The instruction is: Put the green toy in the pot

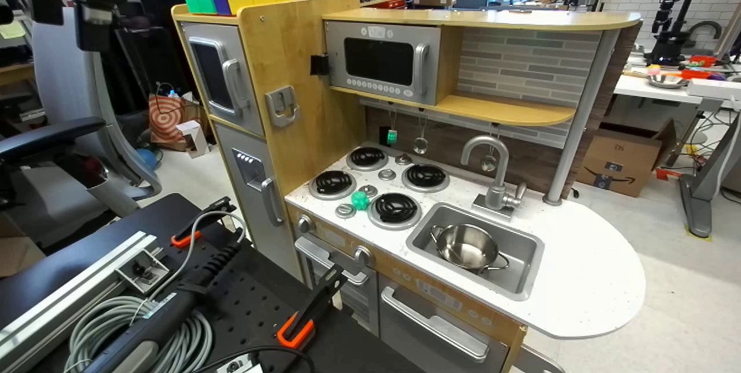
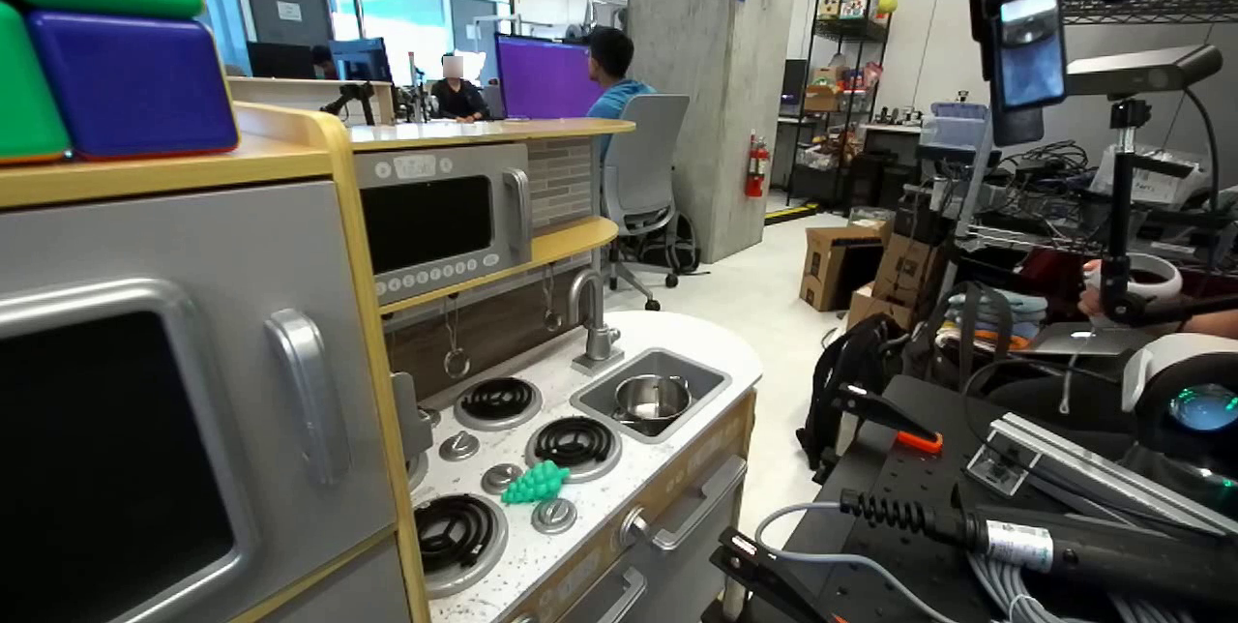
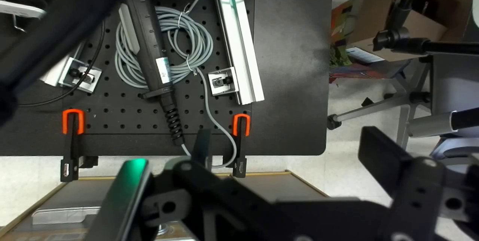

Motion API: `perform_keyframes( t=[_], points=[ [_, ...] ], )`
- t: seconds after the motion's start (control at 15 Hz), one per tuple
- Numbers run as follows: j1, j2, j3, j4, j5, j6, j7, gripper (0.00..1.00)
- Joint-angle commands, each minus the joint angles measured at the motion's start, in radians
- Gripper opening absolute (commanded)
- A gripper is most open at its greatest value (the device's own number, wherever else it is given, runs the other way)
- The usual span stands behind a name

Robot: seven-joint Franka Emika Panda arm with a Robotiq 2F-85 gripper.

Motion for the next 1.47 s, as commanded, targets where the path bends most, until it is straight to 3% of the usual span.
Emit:
perform_keyframes(
  t=[0.0,0.53,0.67,0.87,1.0,1.4],
  points=[
    [-0.025,-0.013,0.037,-0.025,-0.039,0.163,-0.032,1.00],
    [-0.038,0.075,0.076,-0.101,-0.242,0.743,-0.007,1.00],
    [-0.016,0.067,0.059,-0.089,-0.211,0.671,-0.008,1.00],
    [-0.023,0.093,0.061,-0.091,-0.213,0.696,0.001,1.00],
    [0.039,0.098,-0.008,-0.091,-0.183,0.709,-0.190,1.00],
    [0.081,0.131,-0.191,-0.032,-0.182,0.701,-0.618,1.00]
  ],
)
